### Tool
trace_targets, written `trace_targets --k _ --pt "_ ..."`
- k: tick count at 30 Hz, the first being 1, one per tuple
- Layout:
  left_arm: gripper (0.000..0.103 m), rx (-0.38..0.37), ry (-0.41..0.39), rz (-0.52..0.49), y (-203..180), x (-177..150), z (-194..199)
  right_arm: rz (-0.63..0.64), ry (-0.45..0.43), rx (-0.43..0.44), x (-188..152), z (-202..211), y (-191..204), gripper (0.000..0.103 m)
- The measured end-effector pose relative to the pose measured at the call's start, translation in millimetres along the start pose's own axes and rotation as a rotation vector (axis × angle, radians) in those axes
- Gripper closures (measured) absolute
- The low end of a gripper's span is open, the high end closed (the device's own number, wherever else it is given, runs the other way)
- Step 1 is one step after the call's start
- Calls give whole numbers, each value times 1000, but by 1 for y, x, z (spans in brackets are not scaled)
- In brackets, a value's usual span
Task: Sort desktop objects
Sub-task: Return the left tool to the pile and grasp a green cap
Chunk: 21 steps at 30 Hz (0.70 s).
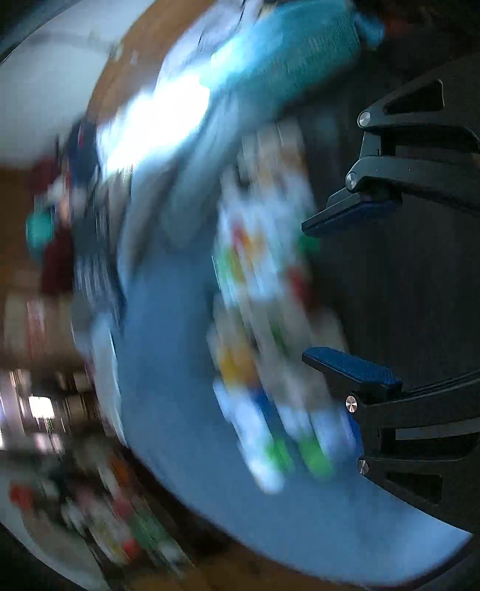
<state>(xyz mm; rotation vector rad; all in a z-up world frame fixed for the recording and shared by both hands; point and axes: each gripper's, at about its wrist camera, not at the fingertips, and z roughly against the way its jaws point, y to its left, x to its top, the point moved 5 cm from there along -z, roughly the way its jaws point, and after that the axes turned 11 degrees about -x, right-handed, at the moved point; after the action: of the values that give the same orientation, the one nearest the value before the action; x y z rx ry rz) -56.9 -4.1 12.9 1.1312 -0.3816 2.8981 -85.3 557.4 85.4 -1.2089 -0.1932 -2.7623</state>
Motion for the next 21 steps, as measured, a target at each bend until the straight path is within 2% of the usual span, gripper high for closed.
trace_targets --k 2,4,6,10,15,21 --pt "48 88 11 44 56 -18 12 25 2 17 -3 -4 14 31" --pt "48 141 39 83 99 -33 16 50 18 41 -6 -9 33 31" --pt "48 146 79 99 124 -45 9 74 31 58 -8 -15 51 31" --pt "48 77 82 59 126 -48 -12 125 51 99 -15 -22 88 31" --pt "47 49 58 16 128 -32 -32 228 64 143 -30 -23 137 31" --pt "46 50 59 -34 132 -17 -39 257 105 163 -50 -34 162 32"
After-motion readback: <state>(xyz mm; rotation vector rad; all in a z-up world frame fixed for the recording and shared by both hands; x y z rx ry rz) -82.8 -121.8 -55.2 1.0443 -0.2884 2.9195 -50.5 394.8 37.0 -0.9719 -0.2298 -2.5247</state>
